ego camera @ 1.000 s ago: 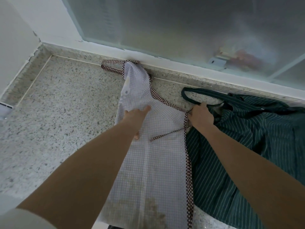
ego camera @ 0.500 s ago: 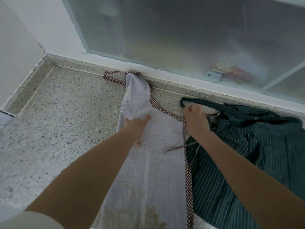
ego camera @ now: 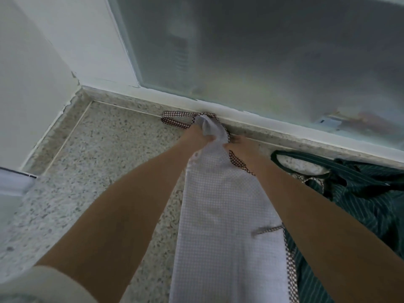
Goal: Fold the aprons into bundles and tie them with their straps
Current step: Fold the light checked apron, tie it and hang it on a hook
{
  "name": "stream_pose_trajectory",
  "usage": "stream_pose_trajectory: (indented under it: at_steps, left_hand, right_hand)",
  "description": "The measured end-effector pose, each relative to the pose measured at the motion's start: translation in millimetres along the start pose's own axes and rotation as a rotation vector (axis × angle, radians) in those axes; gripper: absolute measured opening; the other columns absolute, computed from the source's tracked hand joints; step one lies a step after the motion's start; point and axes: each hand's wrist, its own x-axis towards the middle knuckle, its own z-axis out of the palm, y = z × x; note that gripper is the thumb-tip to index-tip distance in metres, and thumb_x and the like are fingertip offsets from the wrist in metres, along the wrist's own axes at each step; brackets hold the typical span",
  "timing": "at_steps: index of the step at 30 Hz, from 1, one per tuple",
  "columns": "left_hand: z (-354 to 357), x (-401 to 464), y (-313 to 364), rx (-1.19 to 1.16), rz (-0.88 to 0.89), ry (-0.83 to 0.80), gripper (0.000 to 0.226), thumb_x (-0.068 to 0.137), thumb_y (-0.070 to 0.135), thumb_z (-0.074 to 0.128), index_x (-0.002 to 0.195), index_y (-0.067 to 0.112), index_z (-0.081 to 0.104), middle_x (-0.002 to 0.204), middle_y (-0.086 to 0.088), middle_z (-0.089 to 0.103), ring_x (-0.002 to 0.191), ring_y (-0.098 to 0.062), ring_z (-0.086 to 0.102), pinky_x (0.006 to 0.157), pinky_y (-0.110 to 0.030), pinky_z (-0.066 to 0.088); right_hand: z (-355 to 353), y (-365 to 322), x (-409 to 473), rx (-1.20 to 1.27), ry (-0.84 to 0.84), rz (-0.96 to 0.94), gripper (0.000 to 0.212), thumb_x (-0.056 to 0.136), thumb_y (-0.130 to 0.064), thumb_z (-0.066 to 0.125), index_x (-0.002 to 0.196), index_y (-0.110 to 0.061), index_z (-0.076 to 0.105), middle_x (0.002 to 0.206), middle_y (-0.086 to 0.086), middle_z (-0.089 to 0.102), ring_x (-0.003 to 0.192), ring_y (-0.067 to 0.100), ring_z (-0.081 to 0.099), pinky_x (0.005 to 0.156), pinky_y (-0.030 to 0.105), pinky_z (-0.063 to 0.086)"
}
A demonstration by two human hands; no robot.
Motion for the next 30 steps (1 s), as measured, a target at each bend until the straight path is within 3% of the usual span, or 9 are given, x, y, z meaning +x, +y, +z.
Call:
stream_pose_trajectory:
  at_steps: [4,8,11,13,15,18,21,26,30]
  left_hand:
    - [-17,6,11,-0.451,-0.001,-0.068,0.031,0.085,0.011,0.065,0.113,0.001,0.058,0.083,-0.002,0.058,0.085,-0.020,0.056,0.060,-0.015,0.046]
    - [-42,-8,28,-0.742,-0.052,-0.199,0.033,0.088,0.005,0.057,0.121,0.000,0.055,0.106,-0.014,0.062,0.092,-0.028,0.062,0.079,-0.036,0.052]
    - [-54,-16,38,-0.899,-0.029,-0.228,0.025,0.088,0.004,0.058,0.111,-0.004,0.056,0.107,-0.021,0.062,0.087,-0.029,0.063,0.074,-0.035,0.053]
    - [-61,-19,44,-0.830,0.062,-0.122,0.027,0.085,0.005,0.063,0.109,-0.004,0.055,0.109,-0.023,0.062,0.089,-0.029,0.063,0.074,-0.036,0.052]
    - [-70,-24,51,-0.673,0.148,-0.011,0.025,0.082,0.002,0.067,0.103,0.001,0.054,0.106,-0.018,0.062,0.092,-0.026,0.061,0.077,-0.036,0.050]
    - [-82,-35,61,-0.591,0.254,-0.024,0.031,0.079,-0.009,0.065,0.108,-0.002,0.055,0.099,-0.012,0.060,0.079,-0.017,0.060,0.066,-0.022,0.050]
    - [-87,-43,63,-0.556,0.255,-0.037,0.041,0.078,-0.010,0.067,0.116,-0.005,0.053,0.102,-0.013,0.061,0.090,-0.024,0.061,0.071,-0.029,0.051]
    - [-93,-53,66,-0.626,0.151,0.078,0.022,0.078,0.015,0.074,0.094,0.003,0.065,0.083,-0.008,0.064,0.080,-0.020,0.060,0.068,-0.029,0.049]
    - [-98,-60,70,-0.684,0.154,0.092,0.017,0.084,0.014,0.069,0.070,0.011,0.060,0.073,-0.005,0.060,0.076,-0.021,0.059,0.072,-0.036,0.048]
  right_hand:
    - [-1,-11,-3,0.254,-0.074,0.031,0.032,0.086,-0.008,0.064,0.116,0.004,0.060,0.113,0.016,0.064,0.103,0.028,0.061,0.089,0.042,0.049]
    - [-15,-29,-22,0.490,-0.163,-0.051,0.021,0.085,0.004,0.061,0.105,0.000,0.061,0.100,0.014,0.065,0.095,0.029,0.063,0.084,0.040,0.052]
    - [-24,-45,-35,0.580,-0.135,-0.069,0.021,0.077,0.000,0.071,0.093,0.000,0.058,0.092,0.016,0.064,0.081,0.026,0.064,0.075,0.038,0.054]
    - [-32,-52,-40,0.635,-0.079,-0.058,0.044,0.075,-0.005,0.075,0.112,-0.001,0.051,0.101,0.018,0.063,0.083,0.024,0.065,0.068,0.034,0.054]
    - [-40,-62,-46,0.639,-0.024,-0.070,0.042,0.082,-0.003,0.067,0.119,-0.009,0.048,0.100,0.013,0.064,0.077,0.018,0.067,0.060,0.028,0.053]
    - [-51,-76,-57,0.663,0.065,-0.109,0.033,0.086,-0.003,0.062,0.114,-0.014,0.050,0.093,0.010,0.063,0.066,0.016,0.061,0.048,0.021,0.047]
    - [-56,-84,-66,0.679,0.176,-0.174,0.028,0.088,0.004,0.055,0.110,-0.014,0.050,0.080,0.006,0.060,0.059,0.014,0.055,0.043,0.018,0.045]
    - [-63,-84,-76,0.683,0.207,-0.265,0.021,0.093,-0.004,0.054,0.111,-0.014,0.050,0.085,0.006,0.063,0.069,0.015,0.060,0.060,0.024,0.050]
    - [-68,-89,-81,0.531,0.131,-0.309,0.043,0.078,-0.009,0.074,0.114,-0.016,0.052,0.099,0.012,0.062,0.086,0.022,0.063,0.078,0.032,0.054]
